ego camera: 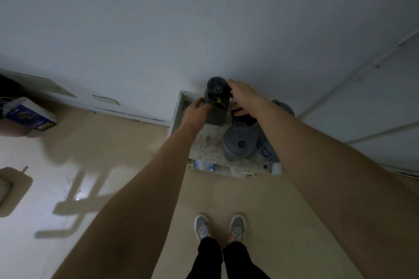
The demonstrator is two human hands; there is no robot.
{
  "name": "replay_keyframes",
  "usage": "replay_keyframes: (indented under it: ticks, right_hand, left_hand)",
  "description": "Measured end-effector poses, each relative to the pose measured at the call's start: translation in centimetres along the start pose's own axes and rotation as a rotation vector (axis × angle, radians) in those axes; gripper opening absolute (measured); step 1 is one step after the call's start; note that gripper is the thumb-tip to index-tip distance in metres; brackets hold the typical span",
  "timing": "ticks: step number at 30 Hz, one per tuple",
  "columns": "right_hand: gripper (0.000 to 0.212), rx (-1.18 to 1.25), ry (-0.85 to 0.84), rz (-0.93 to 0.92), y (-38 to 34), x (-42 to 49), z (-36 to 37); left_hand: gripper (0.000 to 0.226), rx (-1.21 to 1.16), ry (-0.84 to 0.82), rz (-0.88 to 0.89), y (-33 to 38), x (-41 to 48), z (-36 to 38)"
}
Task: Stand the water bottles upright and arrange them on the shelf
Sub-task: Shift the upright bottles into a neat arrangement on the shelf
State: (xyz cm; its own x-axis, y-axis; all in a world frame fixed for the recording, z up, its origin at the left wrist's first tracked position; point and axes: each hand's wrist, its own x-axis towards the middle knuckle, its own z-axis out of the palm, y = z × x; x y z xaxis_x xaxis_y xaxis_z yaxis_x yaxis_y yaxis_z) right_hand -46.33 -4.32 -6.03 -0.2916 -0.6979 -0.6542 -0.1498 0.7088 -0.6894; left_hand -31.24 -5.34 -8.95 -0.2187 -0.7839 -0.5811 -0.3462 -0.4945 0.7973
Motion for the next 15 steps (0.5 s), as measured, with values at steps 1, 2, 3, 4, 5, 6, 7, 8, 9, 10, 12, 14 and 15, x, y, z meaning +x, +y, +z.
replay_keyframes:
  ticks: [1,2,3,4,5,6,7,8,9,10,12,14,15]
  right_hand:
    - [0.052,-0.029,0.010,-0.011,0.1,-0.3,-0.3]
    - [0.053,-0.064,0.018,-0.029,0.2,-0.6,-0.7]
    - [0.055,-0.108,0.027,-0.050,0.4,-1.0,-1.2]
    - [0.056,-0.156,0.038,-0.074,0.5,-1.5,-1.7]
    - [0.055,-0.206,0.050,-0.099,0.7,-2.2,-2.1]
    - [0.055,-0.252,0.061,-0.123,0.9,-2.8,-2.7]
    - [0.054,-0.298,0.072,-0.143,1.2,-3.5,-3.2]
    - [0.053,-0.343,0.086,-0.162,1.6,-4.1,-3.7]
    - [0.051,-0.385,0.103,-0.181,2.1,-4.9,-4.2]
    - [0.049,-0.419,0.119,-0.199,2.8,-5.6,-4.6]
    - [0.041,-0.462,0.134,-0.242,4.6,-7.2,-5.0]
    - [0.039,-0.502,0.104,-0.281,6.8,-8.8,-4.6]
    - [0.044,-0.531,0.084,-0.301,7.9,-9.4,-4.2]
  left_hand:
    - [0.057,0.036,0.003,0.012,0.3,-0.4,-0.1]
    - [0.056,0.078,0.006,0.023,0.5,-0.8,-0.2]
    - [0.055,0.126,0.006,0.029,0.8,-1.3,-0.3]
    - [0.054,0.183,0.002,0.032,1.1,-1.7,-0.4]
    - [0.054,0.243,-0.003,0.038,1.3,-2.2,-0.5]
    - [0.053,0.297,-0.006,0.049,1.5,-2.7,-0.6]
    - [0.053,0.347,-0.004,0.061,1.6,-3.2,-0.6]
    - [0.052,0.389,0.003,0.074,1.7,-3.7,-0.5]
    - [0.050,0.424,0.007,0.091,1.7,-4.3,-0.4]
    - [0.047,0.448,0.001,0.102,1.7,-4.9,-0.1]
    - [0.043,0.475,-0.043,0.111,1.3,-6.2,0.7]
    - [0.048,0.460,-0.086,0.088,0.6,-7.2,1.8]
    - [0.054,0.438,-0.096,0.059,0.2,-7.6,2.2]
